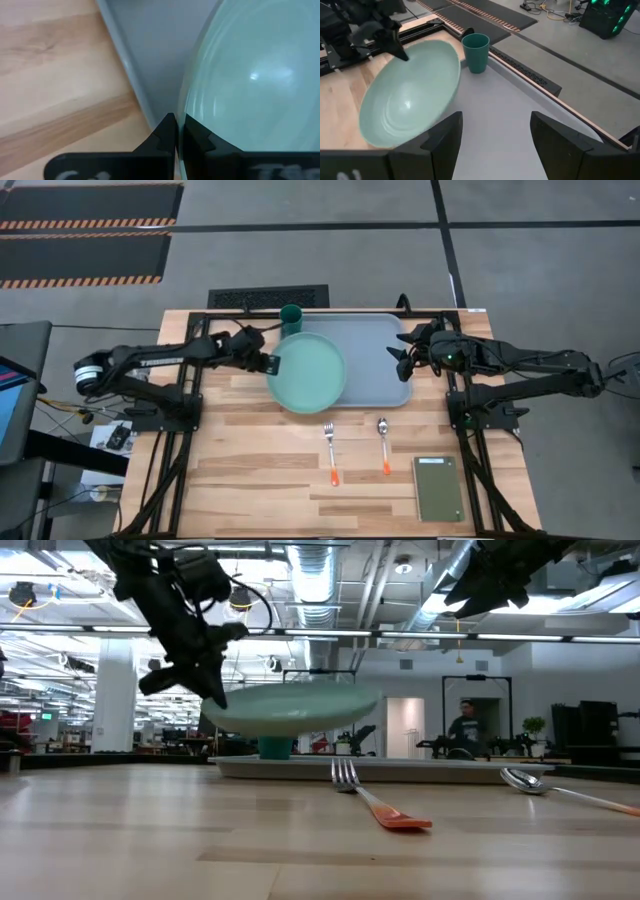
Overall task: Pick and place plate/cup/fork/spoon on tray
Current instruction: Put the light green plate on the gray tray to the bottom right of the dark green cup
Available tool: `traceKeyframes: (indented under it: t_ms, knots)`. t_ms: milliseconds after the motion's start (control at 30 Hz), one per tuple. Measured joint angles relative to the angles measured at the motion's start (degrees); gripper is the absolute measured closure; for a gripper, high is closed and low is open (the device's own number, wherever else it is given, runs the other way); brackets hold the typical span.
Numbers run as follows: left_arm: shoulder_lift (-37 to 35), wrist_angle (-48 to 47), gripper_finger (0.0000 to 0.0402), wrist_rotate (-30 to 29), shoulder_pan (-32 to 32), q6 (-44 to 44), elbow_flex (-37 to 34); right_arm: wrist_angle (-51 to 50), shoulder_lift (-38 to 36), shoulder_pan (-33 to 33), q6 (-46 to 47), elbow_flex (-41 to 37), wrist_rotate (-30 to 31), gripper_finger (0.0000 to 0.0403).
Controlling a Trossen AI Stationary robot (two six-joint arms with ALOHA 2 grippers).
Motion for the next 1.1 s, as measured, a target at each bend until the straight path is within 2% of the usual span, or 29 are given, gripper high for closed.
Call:
traceKeyframes:
  t_ms: [433,800,1100]
  knots:
    - [8.8,5.4,0.0401,4.4,5.1,3.0,0.0,0.0,0.0,0.0,-0.3,0.0,0.0,0.0143]
    - [9.7,5.5,0.0401,5.6,5.3,3.5,0.0,-0.1,0.0,0.0,-0.3,0.0,0.0,0.0143]
    - [9.7,6.0,0.0353,4.0,5.3,3.0,0.0,0.0,0.0,0.0,-0.3,0.0,0.0,0.0143]
